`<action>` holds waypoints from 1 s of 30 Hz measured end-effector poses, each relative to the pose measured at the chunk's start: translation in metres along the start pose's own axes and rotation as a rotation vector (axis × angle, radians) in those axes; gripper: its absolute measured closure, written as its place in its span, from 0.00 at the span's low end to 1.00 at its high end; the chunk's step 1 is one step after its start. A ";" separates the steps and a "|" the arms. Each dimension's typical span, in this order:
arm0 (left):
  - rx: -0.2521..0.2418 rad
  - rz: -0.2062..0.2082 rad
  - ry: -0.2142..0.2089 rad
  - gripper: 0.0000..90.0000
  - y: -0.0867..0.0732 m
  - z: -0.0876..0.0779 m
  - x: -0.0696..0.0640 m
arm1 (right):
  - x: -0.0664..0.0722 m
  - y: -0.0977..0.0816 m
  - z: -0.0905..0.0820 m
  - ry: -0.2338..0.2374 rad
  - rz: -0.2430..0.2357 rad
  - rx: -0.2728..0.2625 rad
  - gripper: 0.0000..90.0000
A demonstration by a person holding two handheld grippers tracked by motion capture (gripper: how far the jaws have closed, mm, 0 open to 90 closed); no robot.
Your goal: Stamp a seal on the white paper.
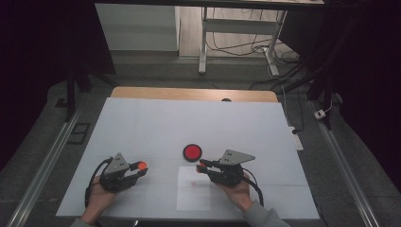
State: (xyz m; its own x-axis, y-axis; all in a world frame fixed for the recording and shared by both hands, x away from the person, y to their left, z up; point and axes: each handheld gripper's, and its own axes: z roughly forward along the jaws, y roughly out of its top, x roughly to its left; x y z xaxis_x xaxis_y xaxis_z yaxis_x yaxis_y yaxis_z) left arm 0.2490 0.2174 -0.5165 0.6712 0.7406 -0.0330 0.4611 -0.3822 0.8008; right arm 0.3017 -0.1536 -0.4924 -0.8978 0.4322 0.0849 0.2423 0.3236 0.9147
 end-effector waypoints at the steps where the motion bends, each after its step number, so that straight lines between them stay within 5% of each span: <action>1: 0.000 0.000 -0.001 0.72 0.000 0.000 0.000 | -0.001 0.001 -0.001 -0.004 0.005 -0.008 0.80; 30: -0.010 0.002 0.005 0.72 0.001 -0.001 0.000 | -0.009 0.020 -0.027 -0.031 0.007 -0.094 0.80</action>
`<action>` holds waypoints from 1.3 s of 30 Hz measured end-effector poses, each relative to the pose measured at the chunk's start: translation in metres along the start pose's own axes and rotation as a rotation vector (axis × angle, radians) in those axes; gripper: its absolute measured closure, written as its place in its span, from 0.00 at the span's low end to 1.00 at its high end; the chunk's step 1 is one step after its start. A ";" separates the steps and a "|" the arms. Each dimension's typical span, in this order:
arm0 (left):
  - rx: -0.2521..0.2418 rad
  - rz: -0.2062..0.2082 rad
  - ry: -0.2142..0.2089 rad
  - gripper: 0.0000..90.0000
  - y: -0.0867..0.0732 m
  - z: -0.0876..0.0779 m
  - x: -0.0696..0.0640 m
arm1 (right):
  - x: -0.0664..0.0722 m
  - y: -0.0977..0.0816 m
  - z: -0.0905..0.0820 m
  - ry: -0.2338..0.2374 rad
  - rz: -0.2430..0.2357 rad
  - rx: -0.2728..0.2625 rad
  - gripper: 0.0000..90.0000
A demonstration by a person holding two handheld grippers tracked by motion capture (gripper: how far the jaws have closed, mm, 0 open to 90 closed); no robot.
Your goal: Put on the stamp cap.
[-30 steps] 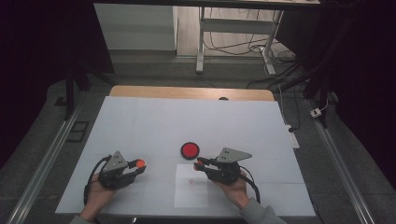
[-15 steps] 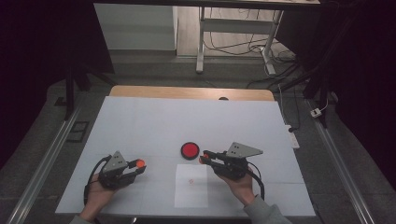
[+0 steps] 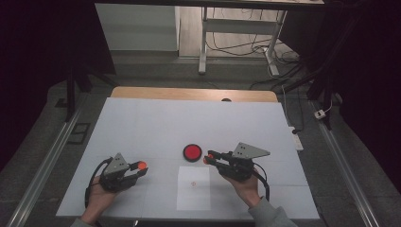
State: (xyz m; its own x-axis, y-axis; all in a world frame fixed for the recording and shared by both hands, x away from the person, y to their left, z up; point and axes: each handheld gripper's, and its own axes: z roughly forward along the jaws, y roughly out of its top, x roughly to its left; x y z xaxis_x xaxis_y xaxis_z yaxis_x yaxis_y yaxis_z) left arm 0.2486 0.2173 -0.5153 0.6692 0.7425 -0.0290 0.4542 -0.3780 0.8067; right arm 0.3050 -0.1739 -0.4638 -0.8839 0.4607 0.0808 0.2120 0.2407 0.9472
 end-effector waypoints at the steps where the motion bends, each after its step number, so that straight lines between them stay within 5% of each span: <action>1: 0.000 0.000 -0.002 0.72 0.000 0.000 0.000 | 0.000 0.000 0.000 0.000 -0.001 0.000 0.80; 17: -0.019 0.024 -0.032 0.72 0.013 0.006 -0.006 | 0.000 0.003 0.001 0.008 -0.005 -0.003 0.80; 39: -0.032 0.131 -0.098 0.72 0.051 0.030 -0.028 | 0.001 0.008 0.000 0.017 -0.007 -0.020 0.80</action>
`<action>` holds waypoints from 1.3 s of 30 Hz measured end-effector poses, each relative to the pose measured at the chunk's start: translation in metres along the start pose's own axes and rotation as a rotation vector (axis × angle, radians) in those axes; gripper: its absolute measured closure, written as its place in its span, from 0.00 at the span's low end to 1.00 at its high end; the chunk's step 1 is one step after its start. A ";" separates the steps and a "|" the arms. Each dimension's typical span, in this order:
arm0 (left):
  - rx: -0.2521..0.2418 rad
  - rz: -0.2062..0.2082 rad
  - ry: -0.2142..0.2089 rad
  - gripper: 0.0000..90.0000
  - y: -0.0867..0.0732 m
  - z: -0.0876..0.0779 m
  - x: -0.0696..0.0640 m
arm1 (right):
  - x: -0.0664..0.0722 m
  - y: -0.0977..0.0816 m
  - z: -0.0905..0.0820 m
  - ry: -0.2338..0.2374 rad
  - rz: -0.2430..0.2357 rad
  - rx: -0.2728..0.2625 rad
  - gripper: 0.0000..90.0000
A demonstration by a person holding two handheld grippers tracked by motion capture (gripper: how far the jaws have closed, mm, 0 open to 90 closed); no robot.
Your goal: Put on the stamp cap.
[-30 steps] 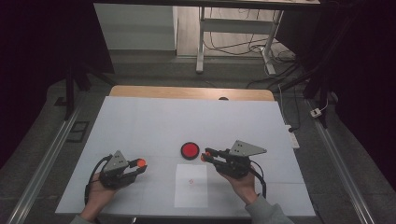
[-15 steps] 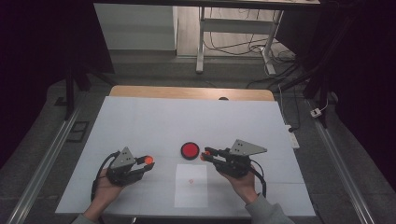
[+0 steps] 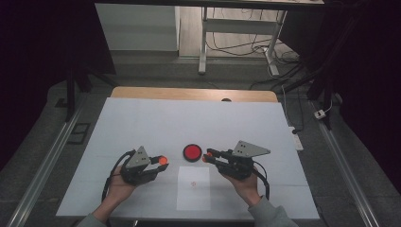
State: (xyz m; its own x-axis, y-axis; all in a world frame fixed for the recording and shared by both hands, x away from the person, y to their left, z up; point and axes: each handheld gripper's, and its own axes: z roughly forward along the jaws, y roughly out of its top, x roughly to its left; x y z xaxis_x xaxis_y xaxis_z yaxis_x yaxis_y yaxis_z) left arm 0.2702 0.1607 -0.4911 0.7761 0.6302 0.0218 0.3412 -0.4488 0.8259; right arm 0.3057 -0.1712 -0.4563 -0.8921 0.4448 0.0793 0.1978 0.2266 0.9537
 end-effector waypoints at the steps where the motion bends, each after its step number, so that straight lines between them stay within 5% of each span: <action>1: -0.003 -0.001 -0.003 0.72 0.001 0.001 0.000 | 0.000 0.000 0.000 0.002 0.000 0.001 0.80; 39: 0.036 0.124 -0.079 0.72 0.041 0.056 -0.029 | 0.002 0.000 0.002 0.009 -0.003 0.002 0.80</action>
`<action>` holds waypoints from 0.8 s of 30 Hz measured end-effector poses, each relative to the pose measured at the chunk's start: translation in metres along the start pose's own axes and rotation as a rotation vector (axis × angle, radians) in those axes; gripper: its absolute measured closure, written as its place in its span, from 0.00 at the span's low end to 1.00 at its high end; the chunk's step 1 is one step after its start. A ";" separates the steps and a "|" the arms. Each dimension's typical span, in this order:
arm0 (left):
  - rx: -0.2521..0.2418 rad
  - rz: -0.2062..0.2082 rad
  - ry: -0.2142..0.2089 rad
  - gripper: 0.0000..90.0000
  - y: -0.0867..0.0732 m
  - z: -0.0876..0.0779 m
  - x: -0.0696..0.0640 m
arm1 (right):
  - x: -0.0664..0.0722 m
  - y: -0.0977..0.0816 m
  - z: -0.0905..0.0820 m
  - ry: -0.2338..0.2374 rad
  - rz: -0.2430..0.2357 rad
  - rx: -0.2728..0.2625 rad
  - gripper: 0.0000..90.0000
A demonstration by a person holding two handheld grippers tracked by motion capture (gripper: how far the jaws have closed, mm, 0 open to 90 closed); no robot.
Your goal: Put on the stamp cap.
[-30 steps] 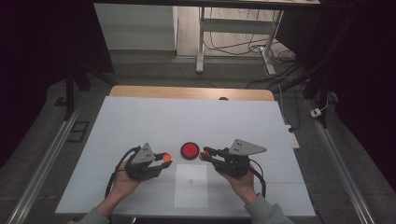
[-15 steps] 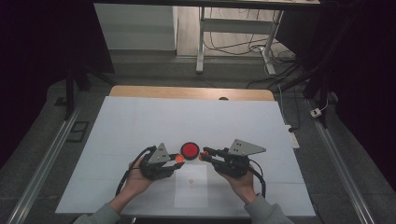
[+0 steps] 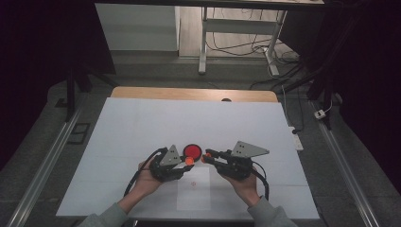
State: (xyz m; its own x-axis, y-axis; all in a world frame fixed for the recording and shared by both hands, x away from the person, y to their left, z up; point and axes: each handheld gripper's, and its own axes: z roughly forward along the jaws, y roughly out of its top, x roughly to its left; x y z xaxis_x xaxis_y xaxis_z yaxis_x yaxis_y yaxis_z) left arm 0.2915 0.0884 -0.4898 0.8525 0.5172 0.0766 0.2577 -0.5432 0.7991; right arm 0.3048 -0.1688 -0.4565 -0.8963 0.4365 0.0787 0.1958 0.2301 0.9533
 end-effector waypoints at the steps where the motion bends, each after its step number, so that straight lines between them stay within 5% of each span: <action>1: 0.000 0.000 -0.002 0.72 0.001 0.001 0.000 | 0.000 0.000 0.000 0.000 0.000 0.000 0.80; 24: -0.005 0.031 -0.040 0.72 0.016 0.014 -0.009 | 0.000 0.000 0.001 0.002 -0.002 0.001 0.80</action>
State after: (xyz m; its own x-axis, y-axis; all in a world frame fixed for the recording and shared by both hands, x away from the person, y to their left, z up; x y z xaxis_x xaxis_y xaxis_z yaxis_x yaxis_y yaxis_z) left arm 0.2939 0.0658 -0.4864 0.8774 0.4734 0.0779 0.2284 -0.5550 0.7999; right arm 0.3050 -0.1682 -0.4570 -0.8975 0.4341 0.0776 0.1946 0.2321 0.9530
